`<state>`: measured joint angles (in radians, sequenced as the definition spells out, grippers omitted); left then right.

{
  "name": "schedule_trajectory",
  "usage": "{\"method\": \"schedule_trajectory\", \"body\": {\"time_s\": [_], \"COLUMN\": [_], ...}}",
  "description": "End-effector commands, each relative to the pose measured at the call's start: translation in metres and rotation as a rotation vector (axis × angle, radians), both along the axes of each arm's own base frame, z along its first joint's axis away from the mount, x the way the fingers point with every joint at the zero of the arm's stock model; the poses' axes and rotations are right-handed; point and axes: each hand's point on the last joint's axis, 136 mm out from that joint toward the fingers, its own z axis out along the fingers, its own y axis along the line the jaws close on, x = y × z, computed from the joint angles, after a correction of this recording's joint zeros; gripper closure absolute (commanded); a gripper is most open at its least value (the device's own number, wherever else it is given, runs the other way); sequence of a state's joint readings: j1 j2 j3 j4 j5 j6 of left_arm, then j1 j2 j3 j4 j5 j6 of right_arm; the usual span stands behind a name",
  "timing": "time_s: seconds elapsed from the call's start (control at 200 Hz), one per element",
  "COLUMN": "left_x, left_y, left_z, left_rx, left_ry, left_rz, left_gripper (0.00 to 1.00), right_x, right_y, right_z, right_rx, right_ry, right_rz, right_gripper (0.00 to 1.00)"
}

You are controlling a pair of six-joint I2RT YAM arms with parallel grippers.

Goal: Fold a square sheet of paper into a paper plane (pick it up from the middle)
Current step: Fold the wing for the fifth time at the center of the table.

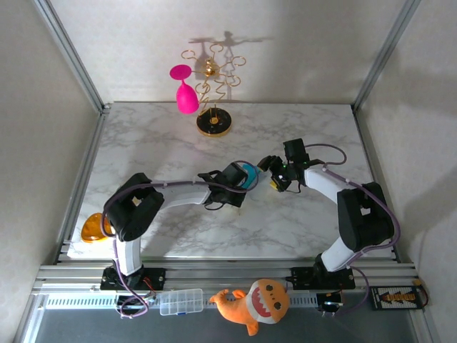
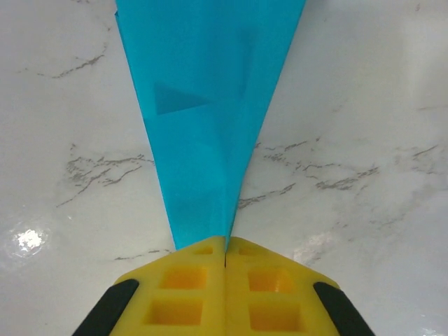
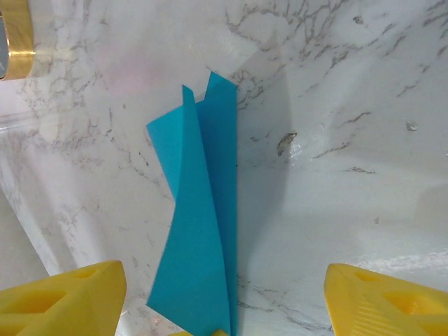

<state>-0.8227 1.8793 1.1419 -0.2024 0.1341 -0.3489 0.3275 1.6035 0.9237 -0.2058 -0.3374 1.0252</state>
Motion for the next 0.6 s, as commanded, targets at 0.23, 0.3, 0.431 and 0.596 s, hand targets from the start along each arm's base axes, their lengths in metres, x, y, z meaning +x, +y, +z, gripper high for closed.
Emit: {"method": "schedule_trajectory", "body": {"time_s": [0.23,0.3,0.431,0.596], "left_x": [-0.017,-0.017,-0.016,-0.014], "left_y": [-0.013,-0.013,-0.011,-0.007], "left_z": [0.004,0.002,0.002,0.000], "left_rx": [-0.312,-0.340,-0.389,-0.446], "left_ry": [0.236,0.255,0.285,0.319], "left_rz": [0.025,0.032,0.047,0.079], "left_gripper": [1.00,1.00,1.00,1.00], "right_x": [0.006,0.005,-0.001,-0.008], "right_y": [0.011,0.014,0.024,0.035], "right_z": [0.029,0.028,0.026,0.017], "right_rx": [0.046,0.058,0.108,0.133], "right_ry": [-0.267,-0.293,-0.330,-0.359], "right_rz": [0.158,0.183,0.251,0.341], "right_gripper": [0.34,0.36,0.42,0.51]}}
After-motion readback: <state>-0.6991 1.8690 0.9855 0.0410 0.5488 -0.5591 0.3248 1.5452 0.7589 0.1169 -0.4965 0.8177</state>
